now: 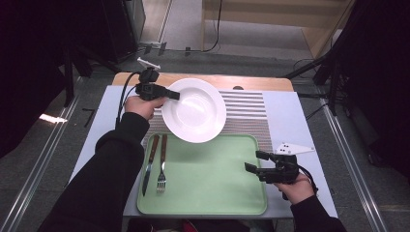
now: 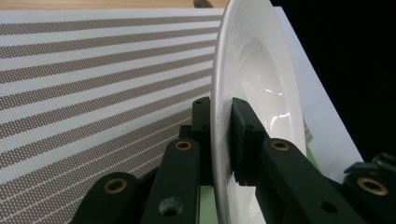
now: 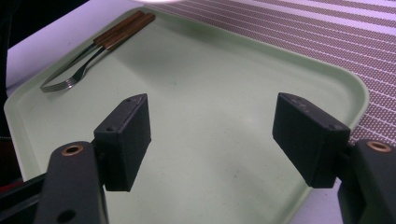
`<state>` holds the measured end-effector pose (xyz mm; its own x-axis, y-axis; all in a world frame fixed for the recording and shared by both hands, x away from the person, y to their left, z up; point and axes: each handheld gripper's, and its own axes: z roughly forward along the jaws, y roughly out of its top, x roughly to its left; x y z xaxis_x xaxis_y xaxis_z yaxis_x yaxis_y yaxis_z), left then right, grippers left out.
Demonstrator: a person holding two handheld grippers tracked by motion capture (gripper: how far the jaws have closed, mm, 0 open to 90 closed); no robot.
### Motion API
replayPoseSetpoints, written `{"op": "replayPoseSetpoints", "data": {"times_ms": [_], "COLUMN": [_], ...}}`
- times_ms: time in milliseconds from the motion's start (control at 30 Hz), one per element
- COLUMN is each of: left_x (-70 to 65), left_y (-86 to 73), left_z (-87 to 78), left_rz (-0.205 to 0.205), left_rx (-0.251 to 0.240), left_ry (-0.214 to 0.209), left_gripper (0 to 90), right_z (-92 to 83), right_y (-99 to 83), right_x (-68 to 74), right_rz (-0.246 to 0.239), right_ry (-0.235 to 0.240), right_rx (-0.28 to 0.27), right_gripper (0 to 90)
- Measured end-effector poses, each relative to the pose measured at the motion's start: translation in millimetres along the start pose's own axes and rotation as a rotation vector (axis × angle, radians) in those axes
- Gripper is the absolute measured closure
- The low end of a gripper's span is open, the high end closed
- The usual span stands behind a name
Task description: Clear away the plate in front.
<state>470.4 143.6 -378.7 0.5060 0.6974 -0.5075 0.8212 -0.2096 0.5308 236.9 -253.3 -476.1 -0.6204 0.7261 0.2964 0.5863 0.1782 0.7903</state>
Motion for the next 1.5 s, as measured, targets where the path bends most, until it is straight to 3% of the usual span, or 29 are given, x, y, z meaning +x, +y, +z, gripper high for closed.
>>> {"op": "replayPoseSetpoints", "data": {"times_ms": [267,400,567,833,967,1500], "left_x": [-5.2,-12.3,-19.4,-23.3,-26.4,-45.1], "left_y": [-13.1,-20.4,-30.1,-42.1,-49.2,-74.1], "left_z": [-6.7,-8.5,-5.6,-3.3,-3.7,16.1], "left_rz": [0.006,0.041,0.045,0.069,0.083,0.131], "left_rx": [0.026,0.046,0.069,0.107,0.090,0.162], "left_ry": [-0.033,-0.045,-0.067,-0.073,-0.056,-0.114], "left_gripper": [81.4,81.5,81.6,81.6,81.5,81.3], "right_z": [-2.7,-2.7,-2.5,-4.8,-5.7,-8.1], "right_y": [-0.9,-1.0,-0.9,-1.1,-1.3,-0.8], "right_x": [-0.5,-0.4,-0.2,-0.1,-0.3,-2.3], "right_rz": [0.006,0.006,0.002,0.007,0.009,0.016], "right_ry": [-0.008,-0.009,-0.010,-0.012,-0.017,-0.026], "right_rx": [-0.008,-0.010,-0.010,-0.016,-0.018,-0.030], "right_gripper": [26.8,26.8,26.8,26.8,26.8,26.8]}}
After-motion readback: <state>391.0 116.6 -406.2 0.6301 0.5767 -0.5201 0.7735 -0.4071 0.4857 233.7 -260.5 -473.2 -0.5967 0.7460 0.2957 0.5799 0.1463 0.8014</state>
